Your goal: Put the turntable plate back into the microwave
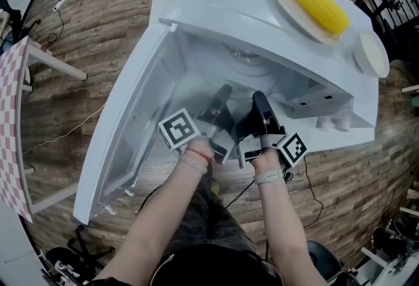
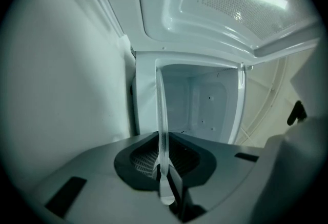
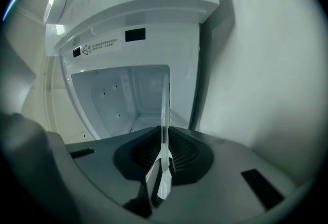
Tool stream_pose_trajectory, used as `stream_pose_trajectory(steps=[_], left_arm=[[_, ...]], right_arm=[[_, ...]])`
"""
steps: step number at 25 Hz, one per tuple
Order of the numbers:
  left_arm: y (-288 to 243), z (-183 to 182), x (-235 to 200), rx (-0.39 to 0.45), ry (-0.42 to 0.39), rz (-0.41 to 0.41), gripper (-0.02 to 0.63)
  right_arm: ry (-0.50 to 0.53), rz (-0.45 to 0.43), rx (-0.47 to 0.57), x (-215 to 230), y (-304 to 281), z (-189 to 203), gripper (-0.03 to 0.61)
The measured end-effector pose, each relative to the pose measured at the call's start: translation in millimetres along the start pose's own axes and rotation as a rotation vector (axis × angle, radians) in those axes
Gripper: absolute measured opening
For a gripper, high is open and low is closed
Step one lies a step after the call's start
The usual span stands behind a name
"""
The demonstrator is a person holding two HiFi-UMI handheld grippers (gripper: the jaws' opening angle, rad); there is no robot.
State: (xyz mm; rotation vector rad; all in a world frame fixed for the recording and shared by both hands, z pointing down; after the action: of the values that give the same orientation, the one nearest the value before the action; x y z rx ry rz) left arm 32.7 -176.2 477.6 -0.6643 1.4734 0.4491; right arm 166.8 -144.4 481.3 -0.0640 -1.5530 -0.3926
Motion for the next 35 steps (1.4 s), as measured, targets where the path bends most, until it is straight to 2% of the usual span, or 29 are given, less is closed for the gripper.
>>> stream_pose_trajectory(steps=[10, 17, 22, 35], left_arm=[[2, 4, 0, -0.042, 0.036, 0.015, 0.038], [1, 4, -1, -0.034, 0.056, 0.003, 0.038], [-2, -1, -1, -0.055, 0.047, -0.003, 0.038], [-12, 0, 2, -0.073, 0.052, 0.002, 0.038]], right_arm=[[-0.010, -0.004, 0.027, 1, -3, -5, 0.055], [-0.024, -0.020, 0.043, -2, -2, -4, 0.057], [-0.002, -0.014, -0.017, -4, 1, 1, 0.057], [0.026, -0.012, -0.093, -7, -2, 10, 0.057]])
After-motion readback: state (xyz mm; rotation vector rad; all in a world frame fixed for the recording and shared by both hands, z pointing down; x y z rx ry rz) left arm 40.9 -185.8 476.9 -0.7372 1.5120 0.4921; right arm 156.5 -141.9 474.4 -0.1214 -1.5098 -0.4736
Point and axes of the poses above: the fingertips, and each gripper's own axes: y backward along the fingers, x to its right, z out of its underside, the point moved 4 cm from there along y, backward along the fingers, and after that the axes turned 13 degrees about -z, right-handed, at the moved point
